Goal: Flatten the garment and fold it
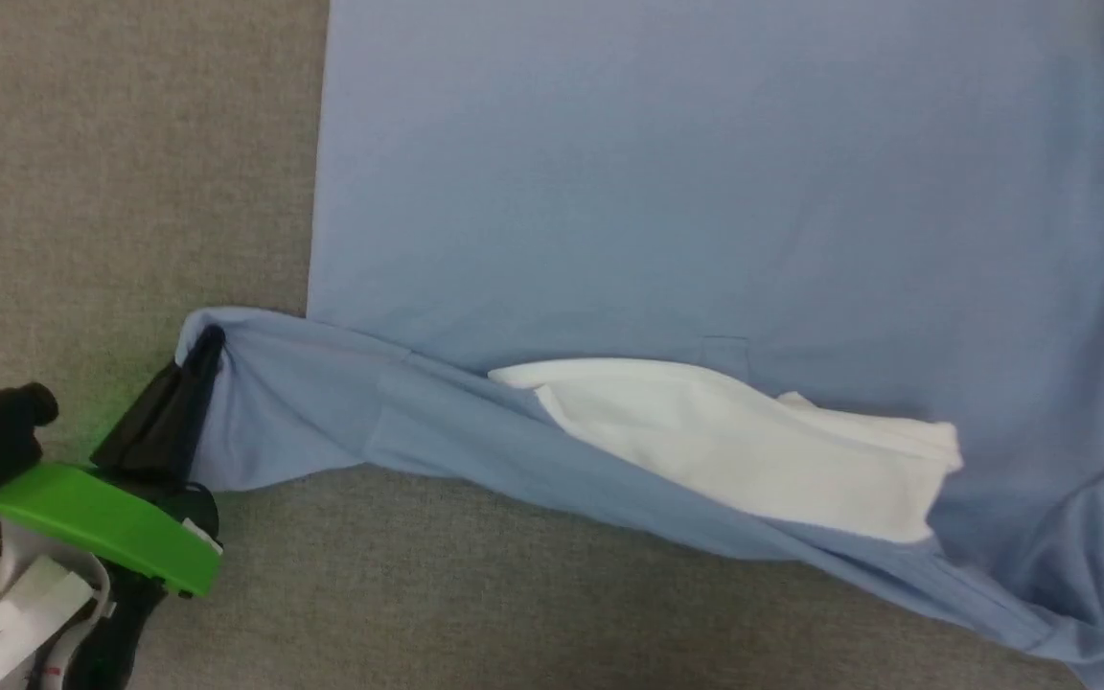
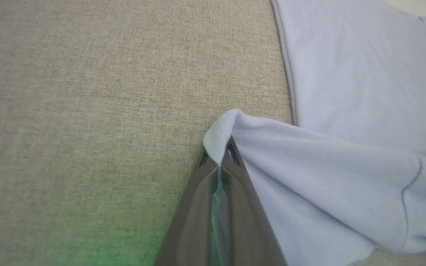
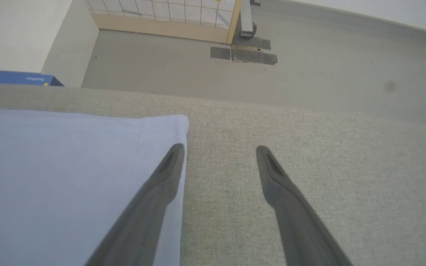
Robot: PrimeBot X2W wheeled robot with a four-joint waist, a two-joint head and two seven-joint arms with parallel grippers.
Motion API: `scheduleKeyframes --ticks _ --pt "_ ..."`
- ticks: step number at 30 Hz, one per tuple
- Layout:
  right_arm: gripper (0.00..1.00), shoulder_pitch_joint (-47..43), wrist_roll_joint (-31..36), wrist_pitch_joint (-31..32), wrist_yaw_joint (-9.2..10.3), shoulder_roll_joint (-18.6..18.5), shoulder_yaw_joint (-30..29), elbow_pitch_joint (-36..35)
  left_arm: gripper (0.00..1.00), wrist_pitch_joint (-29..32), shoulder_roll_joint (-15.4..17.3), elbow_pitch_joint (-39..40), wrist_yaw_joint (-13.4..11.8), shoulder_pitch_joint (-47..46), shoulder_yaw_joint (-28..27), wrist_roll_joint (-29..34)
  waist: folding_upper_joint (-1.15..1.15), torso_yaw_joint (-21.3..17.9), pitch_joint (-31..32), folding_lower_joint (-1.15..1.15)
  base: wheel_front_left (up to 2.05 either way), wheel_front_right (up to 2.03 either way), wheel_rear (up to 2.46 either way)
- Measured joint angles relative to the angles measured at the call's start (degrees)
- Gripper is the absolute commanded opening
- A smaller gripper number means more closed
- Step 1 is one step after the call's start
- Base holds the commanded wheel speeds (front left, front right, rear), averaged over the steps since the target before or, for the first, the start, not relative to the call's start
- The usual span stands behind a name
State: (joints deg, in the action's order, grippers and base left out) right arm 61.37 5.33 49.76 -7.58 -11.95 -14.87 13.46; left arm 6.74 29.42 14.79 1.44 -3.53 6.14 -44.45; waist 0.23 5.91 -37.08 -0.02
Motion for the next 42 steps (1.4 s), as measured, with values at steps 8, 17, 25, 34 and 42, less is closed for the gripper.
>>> scheduleKeyframes --ticks 8,17,25,34,42 --pt "1.00 1.49 1.01 5.55 0.02 -0.41 2.59 -0.20 0.00 0.83 1.37 8.42 -0.52 2.27 -1.98 -1.48 0.00 2.74 -6.69 0.01 0.00 0.00 0.00" --pt "0.00 3.35 0.02 9.60 0.03 -2.85 5.43 -1.43 0.00 1.77 1.77 10.95 -0.93 3.46 -2.30 -2.83 0.00 4.75 -8.48 0.01 0.00 0.00 0.00" --pt "0.00 1.54 -0.86 9.06 0.01 -2.67 4.43 -2.41 0.00 2.41 1.60 7.89 -1.08 3.23 -0.48 -2.99 0.00 4.40 -4.72 0.01 0.00 0.00 0.00" --pt "0.00 -5.54 -8.24 4.87 0.01 -6.73 5.23 -4.15 0.00 4.36 0.67 1.47 -1.64 1.70 3.13 -2.41 0.00 2.76 4.65 0.02 0.00 0.00 0.00" --pt "0.00 -21.94 -17.96 5.67 0.01 -10.23 5.60 -10.95 0.00 5.38 -1.68 -1.82 -3.60 2.20 6.06 -1.21 0.00 -0.57 14.99 0.02 0.00 0.00 0.00"
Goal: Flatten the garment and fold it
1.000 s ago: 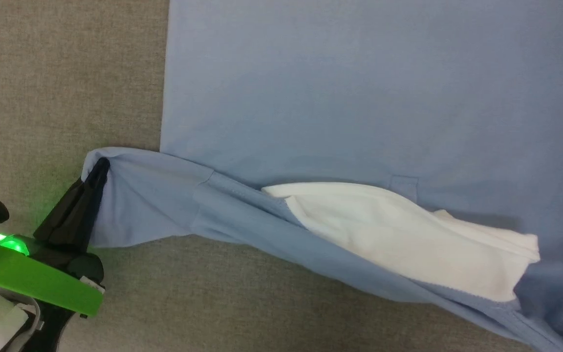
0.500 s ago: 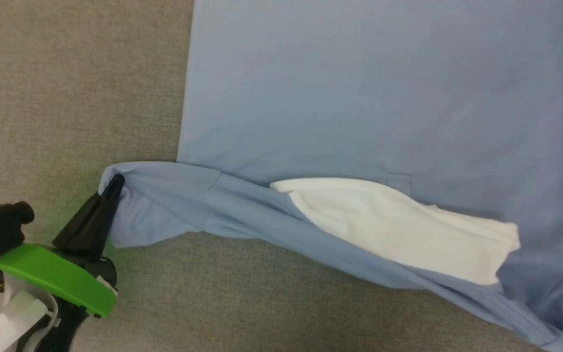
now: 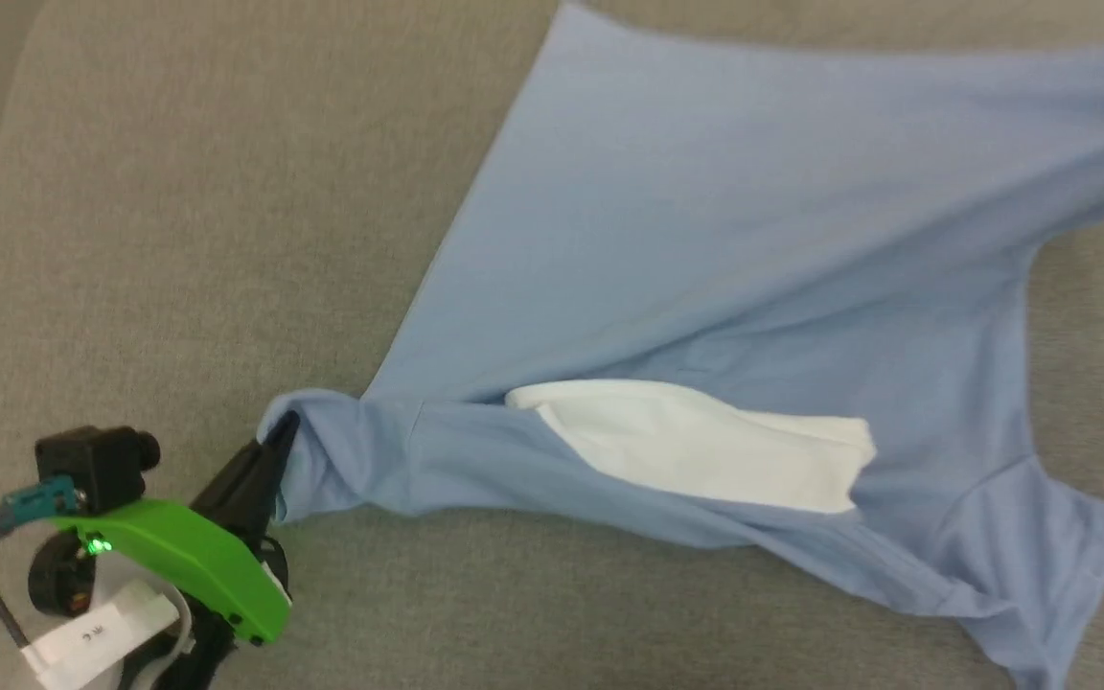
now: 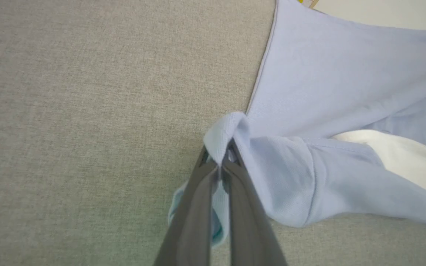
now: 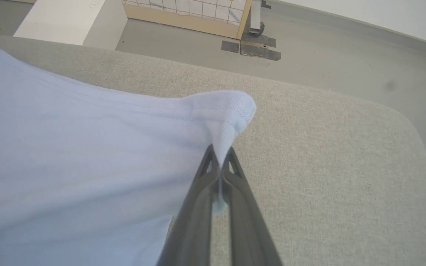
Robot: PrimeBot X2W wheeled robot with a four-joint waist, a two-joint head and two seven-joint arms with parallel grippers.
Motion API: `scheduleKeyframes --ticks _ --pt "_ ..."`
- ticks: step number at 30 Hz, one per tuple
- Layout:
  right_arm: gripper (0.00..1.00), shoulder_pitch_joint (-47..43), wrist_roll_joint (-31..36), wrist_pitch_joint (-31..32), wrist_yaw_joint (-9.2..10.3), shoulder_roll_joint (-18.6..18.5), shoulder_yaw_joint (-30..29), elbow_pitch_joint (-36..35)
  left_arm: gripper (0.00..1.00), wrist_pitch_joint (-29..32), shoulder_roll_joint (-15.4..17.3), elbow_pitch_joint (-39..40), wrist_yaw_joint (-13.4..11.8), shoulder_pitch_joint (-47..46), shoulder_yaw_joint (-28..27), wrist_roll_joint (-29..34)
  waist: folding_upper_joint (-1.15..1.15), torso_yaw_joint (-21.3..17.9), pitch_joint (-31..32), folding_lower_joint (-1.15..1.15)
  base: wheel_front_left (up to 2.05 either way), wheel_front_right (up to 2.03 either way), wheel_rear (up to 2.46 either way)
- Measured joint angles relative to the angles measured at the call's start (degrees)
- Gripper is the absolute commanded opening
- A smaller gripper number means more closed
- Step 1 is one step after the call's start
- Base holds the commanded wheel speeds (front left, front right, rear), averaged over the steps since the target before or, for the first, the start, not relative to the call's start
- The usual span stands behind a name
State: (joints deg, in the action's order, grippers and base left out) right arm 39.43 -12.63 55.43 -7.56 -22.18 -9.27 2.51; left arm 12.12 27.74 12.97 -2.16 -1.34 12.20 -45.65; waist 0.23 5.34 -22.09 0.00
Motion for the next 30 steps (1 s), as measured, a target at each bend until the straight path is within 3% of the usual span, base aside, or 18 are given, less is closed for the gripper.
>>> scheduleKeyframes --ticks 5,14,21,25,26,27,28,30 --pt "0.00 -13.01 -3.66 -0.69 0.00 0.92 -0.77 -5.45 0.00 0.47 -1.10 -0.98 -1.01 1.35 0.94 0.00 0.00 -2.84 5.35 0.00 0.00 0.00 0.00" --pt "0.00 -35.67 -5.94 -6.16 0.00 10.70 -0.97 -7.53 0.00 0.35 -2.57 -2.85 -2.15 1.68 2.60 0.71 0.00 -7.84 11.97 0.00 0.00 0.00 0.00" --pt "0.00 -43.68 -6.12 -9.59 0.00 16.81 3.13 -1.44 0.00 -0.70 -3.87 -5.63 -2.21 1.91 3.58 0.79 0.00 -8.85 14.46 0.00 0.00 0.00 0.00" --pt "0.00 -44.23 -6.10 -11.15 0.00 17.47 3.61 -0.12 0.00 -1.21 -3.97 -6.58 -2.18 1.91 3.70 0.79 0.00 -8.53 14.64 0.00 0.00 0.00 0.00" --pt "0.09 -44.17 -6.13 -11.67 0.00 17.51 3.45 -0.12 0.00 -1.22 -3.97 -6.78 -2.18 1.91 3.71 0.79 0.00 -8.50 14.71 0.00 0.00 0.00 0.00" --pt "0.88 -44.12 -6.28 -12.04 0.00 17.57 3.33 -0.20 0.00 -1.24 -3.96 -6.88 -2.18 1.91 3.69 0.79 0.00 -8.52 14.78 0.00 0.00 0.00 0.00" --pt "1.00 -44.05 -6.66 -12.76 0.00 17.67 2.86 -0.76 0.00 -1.37 -3.94 -6.90 -2.18 1.91 3.65 0.79 0.00 -8.58 14.83 0.00 0.00 0.00 0.00" --pt "1.00 -43.50 -7.39 -13.99 0.01 17.78 1.42 -2.31 0.00 -1.38 -3.92 -6.98 -2.18 1.91 3.66 0.79 0.00 -8.60 14.95 0.00 0.00 0.00 0.00"
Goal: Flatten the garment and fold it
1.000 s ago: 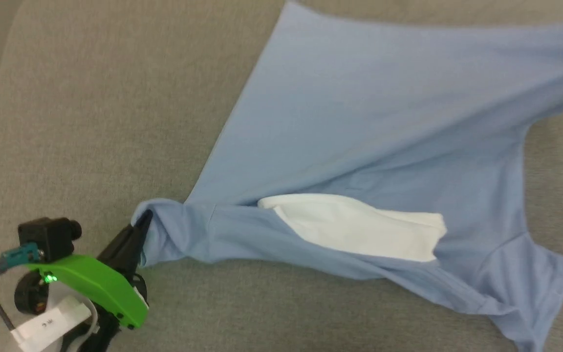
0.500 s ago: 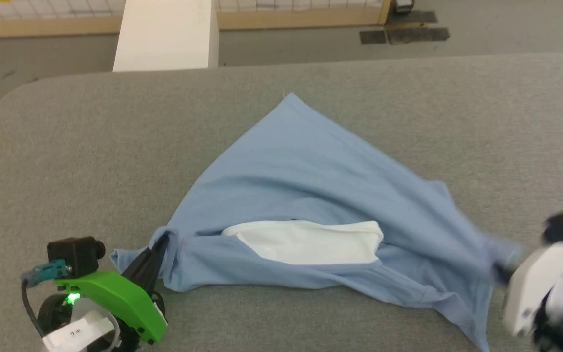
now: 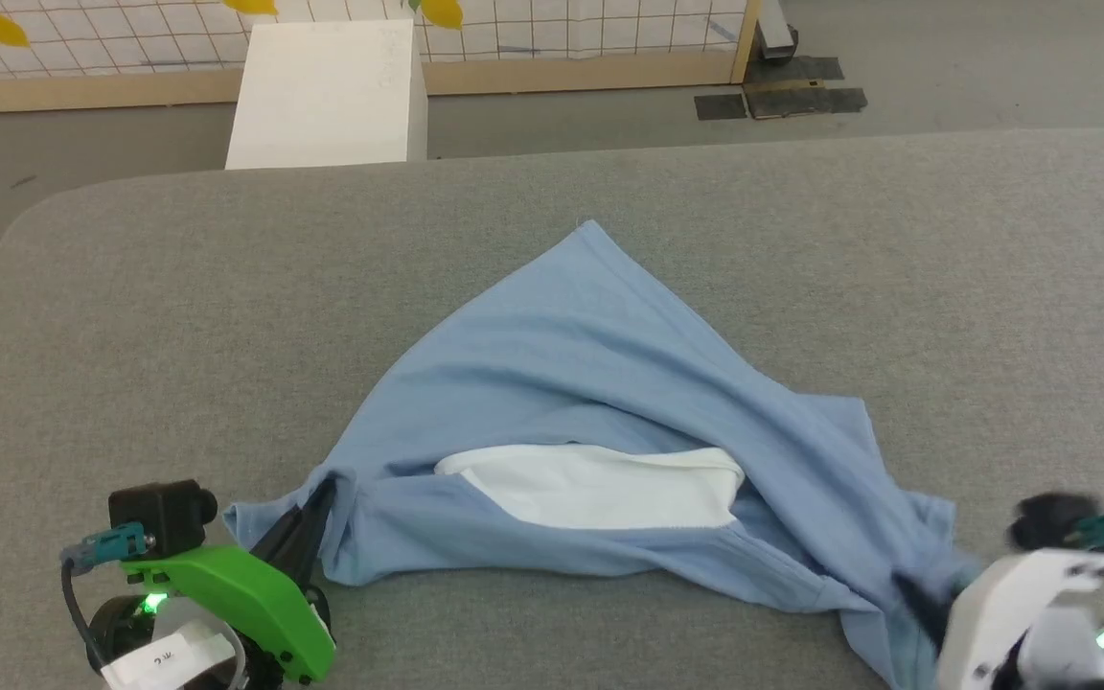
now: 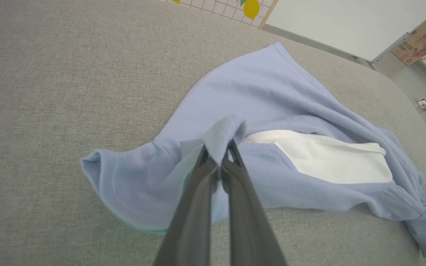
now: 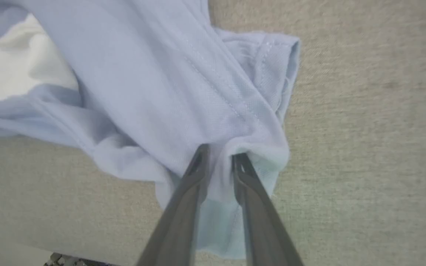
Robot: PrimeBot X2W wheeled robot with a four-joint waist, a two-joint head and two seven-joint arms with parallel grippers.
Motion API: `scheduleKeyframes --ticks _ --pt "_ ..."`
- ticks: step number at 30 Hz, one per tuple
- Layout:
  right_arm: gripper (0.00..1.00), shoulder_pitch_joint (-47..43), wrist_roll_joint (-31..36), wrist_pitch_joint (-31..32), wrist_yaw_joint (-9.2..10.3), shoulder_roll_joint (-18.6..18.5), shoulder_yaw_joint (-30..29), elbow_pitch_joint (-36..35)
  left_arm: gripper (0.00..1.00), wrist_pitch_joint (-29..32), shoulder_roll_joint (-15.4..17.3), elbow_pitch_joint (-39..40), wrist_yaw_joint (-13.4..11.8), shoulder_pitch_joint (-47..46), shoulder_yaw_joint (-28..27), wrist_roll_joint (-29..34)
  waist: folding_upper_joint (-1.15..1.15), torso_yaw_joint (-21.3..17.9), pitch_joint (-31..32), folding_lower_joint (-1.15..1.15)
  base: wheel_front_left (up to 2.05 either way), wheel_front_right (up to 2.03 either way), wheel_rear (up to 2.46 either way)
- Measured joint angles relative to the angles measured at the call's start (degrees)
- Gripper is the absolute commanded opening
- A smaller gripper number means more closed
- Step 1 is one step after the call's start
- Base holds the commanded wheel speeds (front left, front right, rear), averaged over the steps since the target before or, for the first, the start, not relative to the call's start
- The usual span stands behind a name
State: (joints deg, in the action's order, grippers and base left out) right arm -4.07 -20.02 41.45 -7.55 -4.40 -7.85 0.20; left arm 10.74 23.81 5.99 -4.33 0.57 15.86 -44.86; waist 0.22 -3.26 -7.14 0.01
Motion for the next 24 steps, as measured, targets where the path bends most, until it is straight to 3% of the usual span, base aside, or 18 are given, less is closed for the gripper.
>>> scheduleKeyframes --ticks 6,11,18,24 --pt "1.00 4.14 -4.04 -8.11 -0.01 0.44 -6.22 -9.10 0.00 -0.48 0.07 -0.22 0.00 0.01 -0.04 0.01 0.00 0.06 0.52 0.00 0.00 0.00 0.00" --pt "1.00 6.86 -4.63 -13.60 -0.01 0.25 -7.10 -10.72 0.00 -0.52 0.05 -0.21 -0.01 0.01 -0.07 0.01 0.00 0.21 0.42 0.00 0.00 0.00 0.00" --pt "1.00 14.45 -1.68 -19.19 -0.01 -1.01 -3.70 -6.58 0.00 -2.41 0.30 0.38 -0.27 -0.11 -0.34 1.14 0.00 0.78 -1.32 0.00 0.00 0.00 0.00" --pt "1.00 26.48 2.72 -17.16 0.00 -2.35 3.07 1.29 0.00 -4.37 0.58 1.65 0.34 -1.99 0.41 3.68 0.00 2.43 -4.54 0.00 0.00 0.00 0.00"
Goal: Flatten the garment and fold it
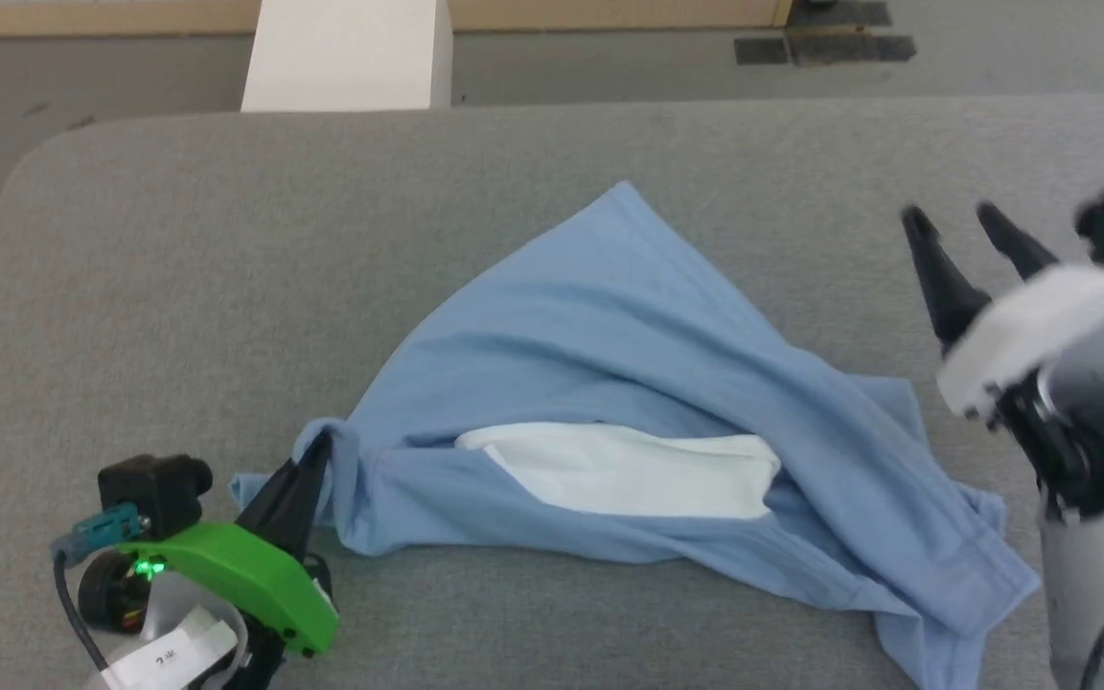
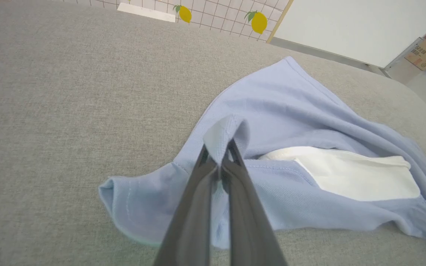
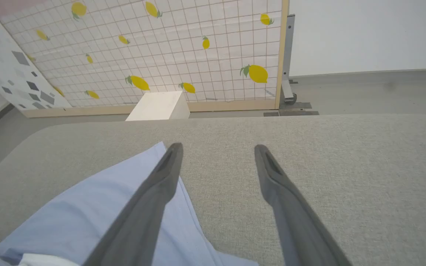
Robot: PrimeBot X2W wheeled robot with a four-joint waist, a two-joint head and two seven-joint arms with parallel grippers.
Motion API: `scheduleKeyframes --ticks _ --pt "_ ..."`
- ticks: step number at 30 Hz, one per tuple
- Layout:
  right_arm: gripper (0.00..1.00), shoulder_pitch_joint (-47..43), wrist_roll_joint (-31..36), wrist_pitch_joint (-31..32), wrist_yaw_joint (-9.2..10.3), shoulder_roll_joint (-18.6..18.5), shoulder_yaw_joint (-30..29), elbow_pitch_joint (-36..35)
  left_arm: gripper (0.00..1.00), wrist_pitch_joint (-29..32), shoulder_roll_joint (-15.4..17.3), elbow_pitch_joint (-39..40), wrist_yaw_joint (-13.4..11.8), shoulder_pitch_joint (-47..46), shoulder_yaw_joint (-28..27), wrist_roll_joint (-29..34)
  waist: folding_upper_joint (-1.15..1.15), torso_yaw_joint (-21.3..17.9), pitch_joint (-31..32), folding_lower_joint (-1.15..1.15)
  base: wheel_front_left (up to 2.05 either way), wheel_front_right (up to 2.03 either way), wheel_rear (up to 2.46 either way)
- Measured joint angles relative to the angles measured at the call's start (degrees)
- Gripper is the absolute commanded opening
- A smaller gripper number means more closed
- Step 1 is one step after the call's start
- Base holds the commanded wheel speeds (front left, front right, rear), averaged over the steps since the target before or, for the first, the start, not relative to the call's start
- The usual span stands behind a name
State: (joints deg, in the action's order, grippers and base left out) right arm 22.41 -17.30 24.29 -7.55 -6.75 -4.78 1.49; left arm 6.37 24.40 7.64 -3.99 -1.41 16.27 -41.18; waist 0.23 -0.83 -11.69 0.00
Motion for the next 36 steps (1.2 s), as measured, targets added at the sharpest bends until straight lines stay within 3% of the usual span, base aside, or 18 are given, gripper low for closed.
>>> scheduleKeyframes --ticks 8,15,24,30,31,32,33,36 --pt "1.00 17.85 5.80 11.87 -0.01 -4.46 9.43 10.12 0.00 -1.48 -0.99 1.43 2.93 -3.65 2.01 0.03 0.00 4.64 -6.33 0.00 0.00 0.00 0.00" --pt "1.00 29.65 8.04 23.79 -0.01 -6.14 18.93 17.77 0.00 -2.86 -1.34 2.36 4.44 -5.26 2.24 -0.01 0.00 9.27 -12.52 -0.01 0.00 0.00 0.00" --pt "1.00 36.37 9.94 31.79 -0.01 -7.42 26.71 25.51 0.00 -3.97 -1.47 2.31 5.47 -6.45 2.07 -0.49 0.00 14.27 -19.18 -0.01 0.00 0.00 0.00" --pt "1.00 39.83 7.24 36.06 0.01 -8.35 30.05 25.71 0.00 -4.44 -1.48 1.49 5.54 -6.80 2.02 -0.60 0.00 16.15 -21.76 -0.01 0.00 0.00 0.00" --pt "0.37 39.99 6.54 36.29 0.01 -8.50 29.94 25.63 0.00 -4.45 -1.48 1.32 5.54 -6.85 1.98 -0.63 0.00 16.29 -21.91 0.00 0.00 0.00 0.00" --pt "0.16 40.01 5.97 36.29 0.01 -8.59 29.76 25.59 0.00 -4.45 -1.48 1.11 5.54 -6.86 1.93 -0.67 0.00 16.30 -21.86 0.00 0.00 0.00 0.00" --pt "0.00 40.00 5.55 36.29 0.01 -8.65 29.73 25.59 0.00 -4.44 -1.48 1.00 5.54 -6.88 1.97 -0.69 0.00 16.30 -21.74 -0.01 0.00 0.00 0.00" --pt "0.00 39.26 4.12 34.89 0.00 -8.38 28.51 25.41 0.00 -4.43 -1.42 0.53 5.54 -6.90 2.00 -0.70 0.00 16.17 -20.89 -0.01 0.00 0.00 0.00"
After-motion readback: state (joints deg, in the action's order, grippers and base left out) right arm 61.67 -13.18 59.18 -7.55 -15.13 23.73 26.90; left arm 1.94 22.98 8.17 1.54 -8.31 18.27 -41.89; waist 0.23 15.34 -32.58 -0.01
